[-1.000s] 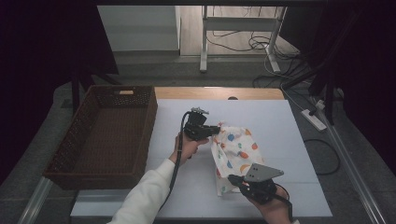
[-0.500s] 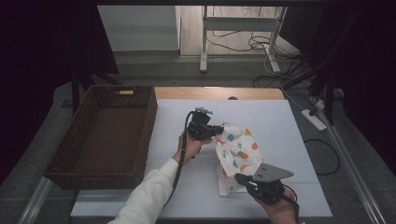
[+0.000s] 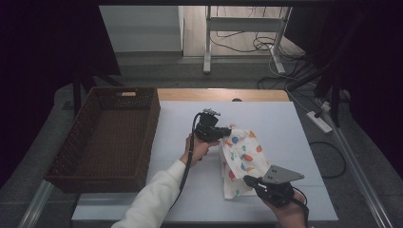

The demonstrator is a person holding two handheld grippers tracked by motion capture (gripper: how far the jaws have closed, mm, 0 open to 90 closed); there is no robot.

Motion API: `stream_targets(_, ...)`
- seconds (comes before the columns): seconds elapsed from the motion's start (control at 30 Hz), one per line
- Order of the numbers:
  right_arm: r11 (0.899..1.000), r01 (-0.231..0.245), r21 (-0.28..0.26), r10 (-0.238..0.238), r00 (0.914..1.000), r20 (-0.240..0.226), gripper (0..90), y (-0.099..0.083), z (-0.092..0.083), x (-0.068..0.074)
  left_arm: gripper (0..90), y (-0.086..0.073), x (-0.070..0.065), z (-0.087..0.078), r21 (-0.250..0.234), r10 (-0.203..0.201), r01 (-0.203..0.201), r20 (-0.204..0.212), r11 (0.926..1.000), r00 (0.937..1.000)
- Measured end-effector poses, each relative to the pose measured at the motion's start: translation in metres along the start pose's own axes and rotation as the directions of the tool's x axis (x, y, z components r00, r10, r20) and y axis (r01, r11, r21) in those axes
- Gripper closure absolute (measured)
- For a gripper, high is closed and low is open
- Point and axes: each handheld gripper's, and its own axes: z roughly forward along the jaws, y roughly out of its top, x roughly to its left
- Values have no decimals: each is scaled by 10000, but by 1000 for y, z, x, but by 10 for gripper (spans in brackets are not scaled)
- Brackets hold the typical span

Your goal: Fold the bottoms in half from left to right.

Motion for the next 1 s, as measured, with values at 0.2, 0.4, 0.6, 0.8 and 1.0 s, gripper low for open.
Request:
stream_targets(0.2,10000,-83,-36,83,9999,125,867,-3,-4,-3,845,4,0,6,2,-99,99,55,10000,9999)
stream_targets(0.4,9998,-162,82,159,9994,296,867,-6,-5,-8,843,7,-1,13,51,-95,95,28,9999,10000)
stream_targets(0.6,9993,-311,186,303,9988,396,867,-9,-6,-14,840,9,-4,17,117,-32,32,14,9999,10000)
stream_targets(0.8,9991,-409,69,404,9978,518,867,-11,-10,-17,839,10,-5,17,130,11,-12,105,9999,9999)
stream_targets(1.0,9987,-502,-81,506,9963,698,867,-11,-18,-20,839,9,-7,18,131,48,-49,127,9999,9999)
